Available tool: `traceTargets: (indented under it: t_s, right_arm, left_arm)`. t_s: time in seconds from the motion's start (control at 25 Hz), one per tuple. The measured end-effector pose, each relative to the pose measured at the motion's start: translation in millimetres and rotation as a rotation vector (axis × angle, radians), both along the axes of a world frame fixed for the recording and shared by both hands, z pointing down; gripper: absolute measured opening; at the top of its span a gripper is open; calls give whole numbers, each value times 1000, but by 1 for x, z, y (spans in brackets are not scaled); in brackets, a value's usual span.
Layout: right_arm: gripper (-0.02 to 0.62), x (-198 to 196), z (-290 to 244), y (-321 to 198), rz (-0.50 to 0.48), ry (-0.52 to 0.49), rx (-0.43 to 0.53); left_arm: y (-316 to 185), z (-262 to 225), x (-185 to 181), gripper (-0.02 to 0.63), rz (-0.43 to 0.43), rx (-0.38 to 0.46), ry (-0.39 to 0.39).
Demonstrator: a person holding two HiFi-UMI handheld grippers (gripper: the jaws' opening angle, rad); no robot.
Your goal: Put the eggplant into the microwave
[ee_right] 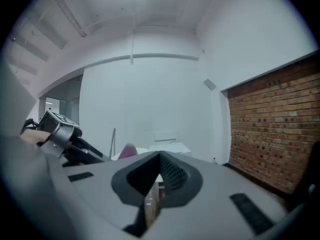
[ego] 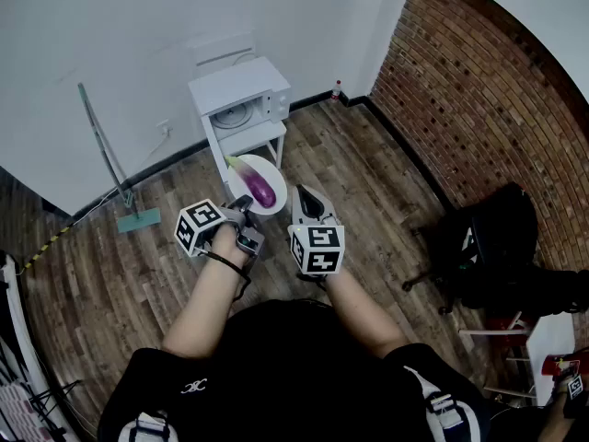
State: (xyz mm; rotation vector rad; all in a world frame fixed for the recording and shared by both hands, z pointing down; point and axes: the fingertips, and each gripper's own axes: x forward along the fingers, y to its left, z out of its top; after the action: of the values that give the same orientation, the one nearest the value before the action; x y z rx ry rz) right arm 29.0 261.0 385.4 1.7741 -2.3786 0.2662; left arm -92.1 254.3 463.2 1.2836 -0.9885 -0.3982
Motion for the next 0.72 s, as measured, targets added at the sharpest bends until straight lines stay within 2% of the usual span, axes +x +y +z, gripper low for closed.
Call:
traceTargets:
  t_s: [0.24,0.72]
  right_arm:
    - [8,-26,5,-4,28,-13,13]
    - [8,-61,15,-10,144,-18,-1]
  left_arm:
    - [-7,11,-22,15,18,-6,15]
    - [-29,22,-63,15,134,-6,14]
